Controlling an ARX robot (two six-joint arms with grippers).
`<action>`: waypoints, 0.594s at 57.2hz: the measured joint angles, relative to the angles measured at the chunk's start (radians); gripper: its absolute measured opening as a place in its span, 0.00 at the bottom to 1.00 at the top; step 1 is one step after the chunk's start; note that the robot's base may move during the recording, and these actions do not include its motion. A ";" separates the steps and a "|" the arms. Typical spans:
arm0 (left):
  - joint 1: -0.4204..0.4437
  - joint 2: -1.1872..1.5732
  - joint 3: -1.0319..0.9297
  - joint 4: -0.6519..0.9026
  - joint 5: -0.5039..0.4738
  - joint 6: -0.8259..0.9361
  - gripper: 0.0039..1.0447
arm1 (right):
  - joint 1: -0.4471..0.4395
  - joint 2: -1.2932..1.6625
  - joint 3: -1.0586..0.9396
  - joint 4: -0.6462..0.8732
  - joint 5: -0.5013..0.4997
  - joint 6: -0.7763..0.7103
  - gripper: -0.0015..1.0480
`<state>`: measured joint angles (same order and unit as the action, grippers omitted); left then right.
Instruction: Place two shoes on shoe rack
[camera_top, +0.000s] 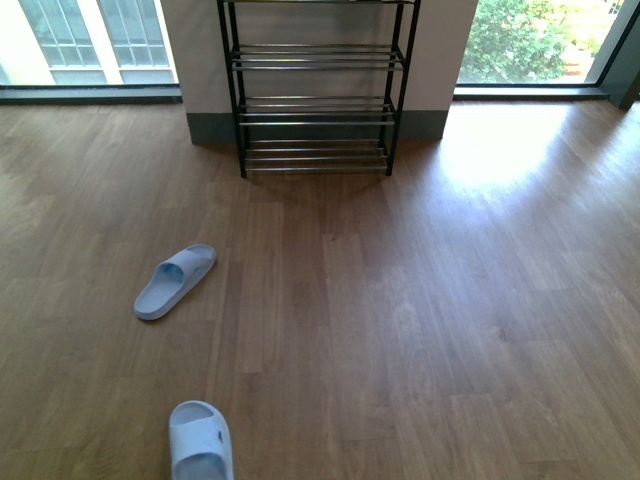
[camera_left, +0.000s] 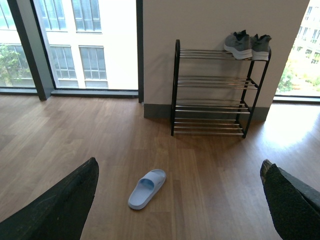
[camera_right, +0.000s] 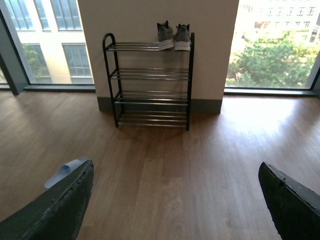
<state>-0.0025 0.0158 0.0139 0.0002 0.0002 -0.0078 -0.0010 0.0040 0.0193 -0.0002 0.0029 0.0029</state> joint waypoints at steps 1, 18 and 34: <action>0.000 0.000 0.000 -0.001 0.000 0.000 0.91 | 0.000 0.000 0.000 0.000 -0.002 0.000 0.91; 0.000 0.000 0.000 -0.001 0.000 0.000 0.91 | 0.000 0.000 0.000 0.000 -0.003 0.000 0.91; 0.000 0.000 0.000 -0.001 -0.003 0.000 0.91 | 0.000 0.000 0.000 -0.001 -0.006 0.000 0.91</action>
<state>-0.0025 0.0158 0.0139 -0.0006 -0.0029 -0.0078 -0.0010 0.0044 0.0193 -0.0010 -0.0036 0.0029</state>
